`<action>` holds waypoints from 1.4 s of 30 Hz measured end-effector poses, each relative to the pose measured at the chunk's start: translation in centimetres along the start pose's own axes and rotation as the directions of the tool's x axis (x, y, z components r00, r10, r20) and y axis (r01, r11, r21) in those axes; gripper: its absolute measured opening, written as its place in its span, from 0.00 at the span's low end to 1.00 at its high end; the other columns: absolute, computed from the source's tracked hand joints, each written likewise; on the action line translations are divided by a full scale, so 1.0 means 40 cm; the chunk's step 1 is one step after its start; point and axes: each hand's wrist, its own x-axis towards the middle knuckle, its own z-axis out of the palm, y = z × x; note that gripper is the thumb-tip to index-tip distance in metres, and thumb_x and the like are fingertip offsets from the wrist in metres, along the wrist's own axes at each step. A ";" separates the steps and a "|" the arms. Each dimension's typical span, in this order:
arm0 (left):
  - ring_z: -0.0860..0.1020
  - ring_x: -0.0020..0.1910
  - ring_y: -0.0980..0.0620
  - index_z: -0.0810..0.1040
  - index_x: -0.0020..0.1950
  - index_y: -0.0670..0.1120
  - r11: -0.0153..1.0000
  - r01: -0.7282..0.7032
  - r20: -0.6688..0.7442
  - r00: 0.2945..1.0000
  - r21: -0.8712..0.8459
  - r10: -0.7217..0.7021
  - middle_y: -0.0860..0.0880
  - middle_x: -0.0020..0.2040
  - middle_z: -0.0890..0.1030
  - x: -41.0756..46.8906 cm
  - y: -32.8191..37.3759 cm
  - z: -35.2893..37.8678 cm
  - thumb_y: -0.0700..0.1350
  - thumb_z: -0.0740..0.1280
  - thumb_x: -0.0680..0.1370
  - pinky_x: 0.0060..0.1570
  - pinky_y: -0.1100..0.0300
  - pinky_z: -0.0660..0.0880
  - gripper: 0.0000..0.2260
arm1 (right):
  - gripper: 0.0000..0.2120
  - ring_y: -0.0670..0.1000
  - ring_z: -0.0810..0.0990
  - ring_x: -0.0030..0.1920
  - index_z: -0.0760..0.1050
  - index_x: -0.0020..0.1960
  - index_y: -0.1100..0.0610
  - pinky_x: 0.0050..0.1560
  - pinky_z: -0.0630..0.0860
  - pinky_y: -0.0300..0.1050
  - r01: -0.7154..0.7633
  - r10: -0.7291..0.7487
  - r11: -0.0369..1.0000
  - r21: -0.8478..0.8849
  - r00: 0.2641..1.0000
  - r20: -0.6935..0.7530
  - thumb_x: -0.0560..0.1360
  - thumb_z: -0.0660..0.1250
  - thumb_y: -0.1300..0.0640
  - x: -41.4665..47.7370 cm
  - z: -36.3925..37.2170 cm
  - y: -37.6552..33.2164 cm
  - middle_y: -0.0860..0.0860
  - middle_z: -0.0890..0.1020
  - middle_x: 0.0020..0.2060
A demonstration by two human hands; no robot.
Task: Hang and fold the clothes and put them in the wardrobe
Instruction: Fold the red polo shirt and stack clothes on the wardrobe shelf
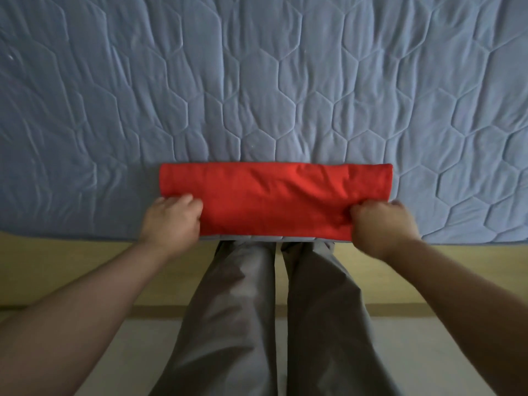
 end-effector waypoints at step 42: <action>0.81 0.45 0.39 0.75 0.48 0.48 0.939 0.185 -0.236 0.937 -0.288 -0.257 0.45 0.46 0.81 0.235 0.230 -0.148 0.51 0.65 0.75 0.38 0.53 0.68 0.07 | 0.36 0.51 0.80 0.56 0.72 0.67 0.54 0.59 0.77 0.48 -0.222 0.594 0.121 0.968 0.797 0.109 0.68 0.76 0.35 0.249 -0.099 0.113 0.52 0.78 0.61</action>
